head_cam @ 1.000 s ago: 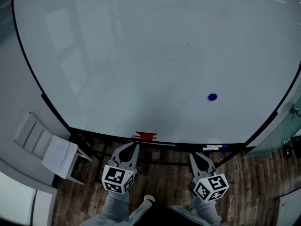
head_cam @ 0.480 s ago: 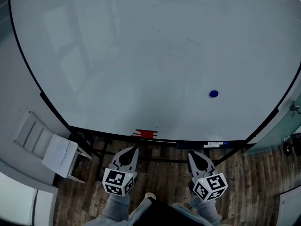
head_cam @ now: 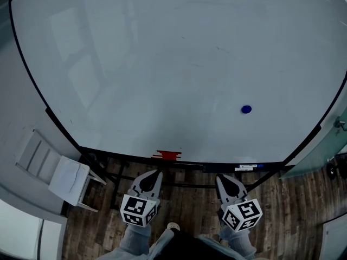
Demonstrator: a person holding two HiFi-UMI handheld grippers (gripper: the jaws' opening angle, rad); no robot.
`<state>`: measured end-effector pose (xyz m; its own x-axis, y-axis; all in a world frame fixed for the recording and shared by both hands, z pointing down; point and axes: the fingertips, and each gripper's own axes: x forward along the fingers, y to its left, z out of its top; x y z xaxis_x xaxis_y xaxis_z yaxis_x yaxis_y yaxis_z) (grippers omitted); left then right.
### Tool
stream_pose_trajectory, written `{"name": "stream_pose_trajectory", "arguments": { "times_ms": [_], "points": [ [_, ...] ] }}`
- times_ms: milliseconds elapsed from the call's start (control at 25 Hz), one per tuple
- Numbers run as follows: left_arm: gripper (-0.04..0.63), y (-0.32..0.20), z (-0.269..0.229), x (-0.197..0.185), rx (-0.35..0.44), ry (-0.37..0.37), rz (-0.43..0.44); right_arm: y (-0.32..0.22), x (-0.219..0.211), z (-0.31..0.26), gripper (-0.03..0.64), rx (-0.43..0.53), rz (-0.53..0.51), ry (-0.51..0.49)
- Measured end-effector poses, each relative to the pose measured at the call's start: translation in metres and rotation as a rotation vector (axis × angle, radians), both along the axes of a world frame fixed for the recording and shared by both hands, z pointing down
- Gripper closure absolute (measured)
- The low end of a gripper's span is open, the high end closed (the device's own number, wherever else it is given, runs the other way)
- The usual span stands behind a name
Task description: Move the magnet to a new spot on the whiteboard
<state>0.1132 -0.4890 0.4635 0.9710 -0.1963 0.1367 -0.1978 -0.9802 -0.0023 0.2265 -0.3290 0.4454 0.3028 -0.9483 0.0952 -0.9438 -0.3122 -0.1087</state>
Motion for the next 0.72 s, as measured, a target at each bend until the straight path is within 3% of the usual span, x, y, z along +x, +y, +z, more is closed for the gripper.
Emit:
{"name": "stream_pose_trajectory", "arguments": {
  "times_ms": [720],
  "points": [
    [0.586, -0.0006, 0.0010, 0.0005, -0.010, 0.012, 0.008, -0.0044, -0.0016, -0.0021, 0.588, 0.014, 0.003, -0.009]
  ]
}}
